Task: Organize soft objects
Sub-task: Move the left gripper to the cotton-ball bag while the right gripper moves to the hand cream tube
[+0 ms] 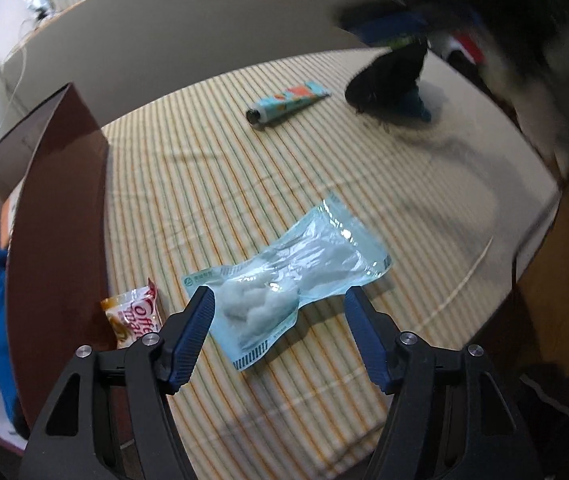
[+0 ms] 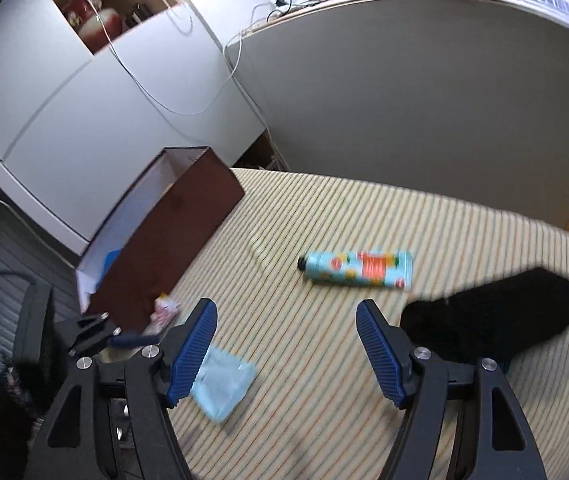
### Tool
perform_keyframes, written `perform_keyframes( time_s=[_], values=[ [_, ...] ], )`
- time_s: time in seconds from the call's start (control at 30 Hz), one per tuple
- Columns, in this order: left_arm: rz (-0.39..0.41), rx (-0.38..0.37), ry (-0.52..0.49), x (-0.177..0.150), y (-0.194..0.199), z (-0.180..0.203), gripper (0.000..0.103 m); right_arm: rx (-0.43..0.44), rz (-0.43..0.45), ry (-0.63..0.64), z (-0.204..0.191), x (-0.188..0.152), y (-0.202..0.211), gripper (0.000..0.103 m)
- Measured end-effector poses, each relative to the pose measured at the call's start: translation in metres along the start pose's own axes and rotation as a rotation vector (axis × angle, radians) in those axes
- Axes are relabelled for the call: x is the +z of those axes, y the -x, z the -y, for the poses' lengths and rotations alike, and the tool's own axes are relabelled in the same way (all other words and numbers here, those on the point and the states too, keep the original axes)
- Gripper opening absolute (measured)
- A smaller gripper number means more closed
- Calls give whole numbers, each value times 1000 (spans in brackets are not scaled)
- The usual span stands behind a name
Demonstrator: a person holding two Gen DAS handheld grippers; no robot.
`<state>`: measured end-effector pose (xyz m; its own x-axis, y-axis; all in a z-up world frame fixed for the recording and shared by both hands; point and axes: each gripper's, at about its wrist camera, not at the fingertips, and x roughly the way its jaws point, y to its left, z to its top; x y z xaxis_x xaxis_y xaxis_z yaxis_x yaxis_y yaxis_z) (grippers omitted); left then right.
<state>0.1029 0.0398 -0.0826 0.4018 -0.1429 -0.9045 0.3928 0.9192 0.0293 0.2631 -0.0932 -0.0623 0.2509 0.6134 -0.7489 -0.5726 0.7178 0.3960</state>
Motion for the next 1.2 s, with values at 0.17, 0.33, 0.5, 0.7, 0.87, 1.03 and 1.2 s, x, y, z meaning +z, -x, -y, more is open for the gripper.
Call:
perform_keyframes(
  time_s=[0.17,0.33,0.5,0.7,0.87,1.03,1.2],
  values=[
    [-53,62,-129,3,-12,14,67,-5,-59,30,-9,32,-39,69],
    [-100,50,-192,6,-26,19,67,-2,-135,-26,0,50,-86,69],
    [-110,62,-217,8,-37,22,67,-55,-181,-61,15,53,-114,69],
    [-103,55,-190,16,-44,18,67,-112,-226,-83,29,52,-128,69],
    [-87,53,-173,26,-50,15,67,-93,-252,-125,37,48,-128,68],
    [-82,49,-130,28,-53,11,67,-45,-279,-158,42,41,-121,69],
    [-78,51,-89,28,-53,3,67,-13,-315,-194,45,29,-109,69]
  ],
)
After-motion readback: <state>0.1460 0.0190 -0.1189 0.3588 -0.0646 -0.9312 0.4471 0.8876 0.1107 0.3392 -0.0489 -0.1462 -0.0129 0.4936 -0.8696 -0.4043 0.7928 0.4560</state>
